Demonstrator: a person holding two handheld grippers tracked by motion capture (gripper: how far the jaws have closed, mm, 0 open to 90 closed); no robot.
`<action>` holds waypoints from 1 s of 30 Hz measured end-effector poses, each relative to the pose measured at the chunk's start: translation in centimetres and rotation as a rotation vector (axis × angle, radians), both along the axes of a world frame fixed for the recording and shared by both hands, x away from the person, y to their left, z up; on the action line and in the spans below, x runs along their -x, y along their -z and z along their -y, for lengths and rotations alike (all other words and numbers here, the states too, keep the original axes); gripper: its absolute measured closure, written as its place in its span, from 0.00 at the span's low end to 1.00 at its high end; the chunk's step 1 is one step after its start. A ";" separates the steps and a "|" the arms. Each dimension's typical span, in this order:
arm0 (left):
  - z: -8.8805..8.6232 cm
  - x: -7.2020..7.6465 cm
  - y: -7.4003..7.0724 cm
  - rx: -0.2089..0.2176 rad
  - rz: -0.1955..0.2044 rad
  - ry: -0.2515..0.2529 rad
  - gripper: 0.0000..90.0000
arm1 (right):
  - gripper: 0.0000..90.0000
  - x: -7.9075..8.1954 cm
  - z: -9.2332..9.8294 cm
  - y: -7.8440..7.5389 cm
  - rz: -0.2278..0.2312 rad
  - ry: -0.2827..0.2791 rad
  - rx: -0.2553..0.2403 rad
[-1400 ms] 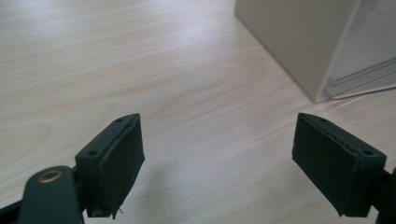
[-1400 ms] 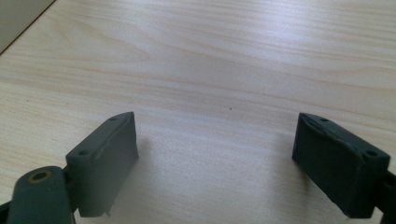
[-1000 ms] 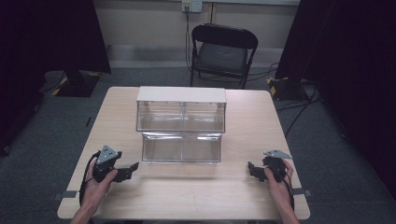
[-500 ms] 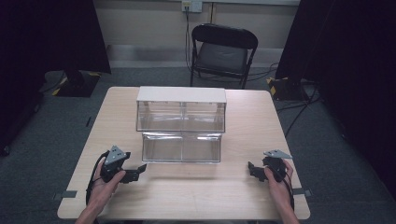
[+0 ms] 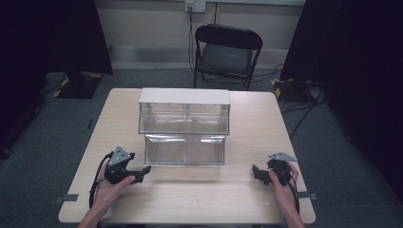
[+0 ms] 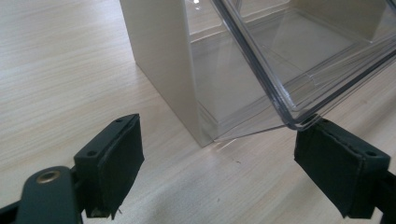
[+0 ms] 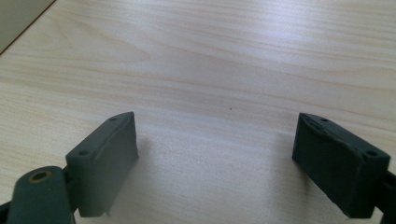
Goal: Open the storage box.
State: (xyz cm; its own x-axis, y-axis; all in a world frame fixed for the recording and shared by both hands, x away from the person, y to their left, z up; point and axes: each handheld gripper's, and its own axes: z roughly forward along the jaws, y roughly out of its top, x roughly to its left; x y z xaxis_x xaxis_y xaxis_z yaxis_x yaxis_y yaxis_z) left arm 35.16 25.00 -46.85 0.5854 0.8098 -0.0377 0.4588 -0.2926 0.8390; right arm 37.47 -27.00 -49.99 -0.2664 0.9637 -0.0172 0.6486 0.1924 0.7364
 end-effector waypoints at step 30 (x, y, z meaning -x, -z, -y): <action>-0.3 0.5 -0.5 0.052 -0.005 0.022 0.19 | 0.15 0.0 0.0 0.0 -0.001 0.000 0.000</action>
State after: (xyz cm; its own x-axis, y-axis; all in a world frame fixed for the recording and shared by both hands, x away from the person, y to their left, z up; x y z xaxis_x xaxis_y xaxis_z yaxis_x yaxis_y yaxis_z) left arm 34.61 25.34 -46.35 0.6031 0.7934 -0.0825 0.4567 -0.2586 0.8512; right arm 37.49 -26.99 -49.99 -0.2661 0.9638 -0.0165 0.6494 0.1919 0.7358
